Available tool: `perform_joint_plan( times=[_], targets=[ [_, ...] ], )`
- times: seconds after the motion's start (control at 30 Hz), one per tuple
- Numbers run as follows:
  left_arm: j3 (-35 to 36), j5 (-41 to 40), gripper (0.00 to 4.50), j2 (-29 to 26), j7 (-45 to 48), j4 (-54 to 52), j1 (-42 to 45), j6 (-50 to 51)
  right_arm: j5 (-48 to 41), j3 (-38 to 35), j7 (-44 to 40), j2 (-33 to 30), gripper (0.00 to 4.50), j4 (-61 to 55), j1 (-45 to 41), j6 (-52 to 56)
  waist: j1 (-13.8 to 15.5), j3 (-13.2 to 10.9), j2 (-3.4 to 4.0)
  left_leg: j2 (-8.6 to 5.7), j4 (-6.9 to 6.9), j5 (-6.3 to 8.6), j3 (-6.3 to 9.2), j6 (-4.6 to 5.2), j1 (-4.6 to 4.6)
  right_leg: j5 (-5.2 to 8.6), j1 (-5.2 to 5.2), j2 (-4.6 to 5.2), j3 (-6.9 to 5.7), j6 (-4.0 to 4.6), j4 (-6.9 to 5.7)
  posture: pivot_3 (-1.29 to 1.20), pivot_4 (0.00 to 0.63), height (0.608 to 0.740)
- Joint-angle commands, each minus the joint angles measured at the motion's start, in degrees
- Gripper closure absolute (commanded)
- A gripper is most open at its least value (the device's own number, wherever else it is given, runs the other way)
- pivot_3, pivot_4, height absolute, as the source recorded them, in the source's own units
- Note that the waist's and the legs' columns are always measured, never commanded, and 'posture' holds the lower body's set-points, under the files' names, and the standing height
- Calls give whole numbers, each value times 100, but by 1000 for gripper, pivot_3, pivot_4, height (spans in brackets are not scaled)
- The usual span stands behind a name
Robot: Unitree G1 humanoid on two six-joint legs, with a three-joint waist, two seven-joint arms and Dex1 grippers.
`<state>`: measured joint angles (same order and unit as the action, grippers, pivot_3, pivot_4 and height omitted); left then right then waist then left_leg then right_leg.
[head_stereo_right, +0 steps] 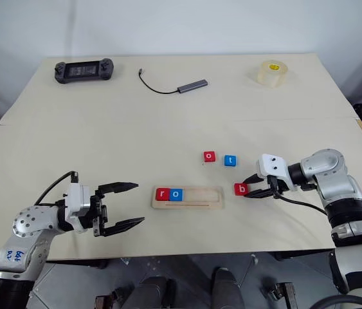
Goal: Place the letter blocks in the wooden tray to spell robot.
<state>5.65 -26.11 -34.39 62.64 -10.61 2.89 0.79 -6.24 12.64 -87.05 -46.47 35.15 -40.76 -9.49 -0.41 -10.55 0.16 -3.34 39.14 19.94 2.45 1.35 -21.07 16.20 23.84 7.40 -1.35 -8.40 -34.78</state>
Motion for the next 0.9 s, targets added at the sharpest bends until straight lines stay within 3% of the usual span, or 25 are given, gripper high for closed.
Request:
perform_joint_plan(
  times=[0.03,0.17,0.3,0.47,0.73,0.9],
  targets=[
    [50,-137,0,-23,9,-192,-53,-9,-428,-217,-255,-105,3024,-1043,84,716,9,-3,4,0,0,0,2,0,-4,0,3,0,-1,0,0,0,150,740],
    [161,-83,0,-5,-78,-51,-196,-95,-723,14,-50,-253,3024,-2718,104,2739,26,-8,17,0,-1,1,6,-1,-12,0,9,8,-2,0,1,0,150,740],
    [155,-64,0,51,-227,-97,-321,-101,-775,265,634,142,3024,-3781,41,4199,41,-8,17,4,-1,5,18,-7,-15,2,9,14,-9,6,4,0,150,740],
    [175,-79,0,56,-384,-292,-547,-58,-512,717,1349,665,3024,-4277,-21,4984,36,-8,17,2,-3,5,18,-6,-17,2,10,14,-9,6,1,0,150,740],
    [217,-101,0,24,-512,-424,-685,-46,-205,1058,1838,923,3024,-4203,-44,4944,35,-8,17,-15,-3,4,21,0,-21,2,12,7,-13,6,0,0,150,740],
    [209,-105,0,32,-571,-463,-692,-36,-258,1057,1864,961,1298,-4272,-75,5035,23,-8,17,-10,-5,4,19,0,-21,2,14,2,-13,6,-13,0,150,740]
  ],
)
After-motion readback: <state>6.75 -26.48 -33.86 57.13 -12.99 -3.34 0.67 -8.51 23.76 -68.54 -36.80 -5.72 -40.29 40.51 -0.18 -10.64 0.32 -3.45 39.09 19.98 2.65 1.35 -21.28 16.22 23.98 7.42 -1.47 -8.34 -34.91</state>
